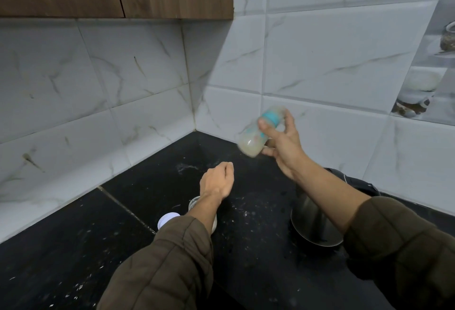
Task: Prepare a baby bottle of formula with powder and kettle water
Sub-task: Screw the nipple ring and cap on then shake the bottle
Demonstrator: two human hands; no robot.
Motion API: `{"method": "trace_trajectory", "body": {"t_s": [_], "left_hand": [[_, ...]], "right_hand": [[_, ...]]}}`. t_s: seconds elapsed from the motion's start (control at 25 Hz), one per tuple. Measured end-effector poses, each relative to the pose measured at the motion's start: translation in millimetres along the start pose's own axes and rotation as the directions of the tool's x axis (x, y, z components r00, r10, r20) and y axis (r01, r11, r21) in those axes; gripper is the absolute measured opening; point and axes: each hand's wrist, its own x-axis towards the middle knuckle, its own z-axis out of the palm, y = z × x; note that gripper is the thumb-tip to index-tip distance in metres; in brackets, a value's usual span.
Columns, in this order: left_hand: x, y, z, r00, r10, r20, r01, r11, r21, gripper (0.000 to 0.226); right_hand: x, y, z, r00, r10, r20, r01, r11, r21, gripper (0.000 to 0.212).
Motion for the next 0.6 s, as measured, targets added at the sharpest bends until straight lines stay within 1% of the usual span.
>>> {"method": "trace_trajectory", "body": {"t_s": [0.08,0.12,0.16,0.2,0.24,0.32,0.36,0.4,0.44,0.48,0.52,0.56,0.6], "left_hand": [[0,3,-2,0.999,0.028,0.017,-0.029,0.999,0.044,0.037],[1,4,-2,0.999,0.042,0.020,-0.044,0.997,0.065,0.031],[0,5,-2,0.999,0.050,0.018,-0.051,0.996,0.071,0.030],[0,5,-2,0.999,0.049,0.007,-0.050,0.997,0.067,0.034],[-1,5,-2,0.999,0.044,-0.004,-0.044,0.997,0.058,0.038],[0,5,-1,0.999,0.039,-0.008,-0.039,0.998,0.039,0.043],[0,5,0,0.999,0.035,-0.004,-0.035,0.999,0.032,0.043],[0,6,-1,0.999,0.035,-0.003,-0.035,0.999,0.031,0.042],[0,7,-1,0.999,0.043,-0.006,-0.042,0.998,0.036,0.041],[-1,9,-2,0.999,0.049,-0.003,-0.049,0.998,0.050,0.039],[-2,12,-4,0.999,0.048,0.006,-0.048,0.997,0.065,0.034],[-3,14,-5,0.999,0.039,0.019,-0.040,0.996,0.079,0.028],[-3,16,-5,0.999,0.026,0.029,-0.029,0.996,0.088,0.022]], "right_hand": [[-10,4,1,0.977,0.052,0.206,-0.002,0.972,-0.235,0.096],[-10,7,0,0.970,0.064,0.234,0.005,0.960,-0.281,0.096],[-9,8,-1,0.978,0.045,0.205,0.009,0.966,-0.257,0.094],[-7,8,-2,0.991,0.008,0.132,0.016,0.983,-0.181,0.091],[-4,7,-1,0.999,-0.024,0.024,0.026,0.997,-0.075,0.088],[3,2,2,0.982,-0.006,-0.190,0.040,0.983,0.177,0.087],[7,0,3,0.970,0.028,-0.242,0.041,0.961,0.275,0.086],[8,-1,5,0.970,0.043,-0.238,0.033,0.951,0.306,0.083],[6,-3,7,0.983,0.045,-0.179,0.004,0.965,0.263,0.080],[1,-4,8,0.996,0.045,-0.072,-0.032,0.985,0.167,0.080],[-4,-2,8,0.997,0.060,0.056,-0.062,0.998,0.026,0.082],[-10,0,8,0.981,0.083,0.175,-0.064,0.992,-0.113,0.084],[-13,3,7,0.963,0.101,0.249,-0.051,0.979,-0.200,0.085]]}}
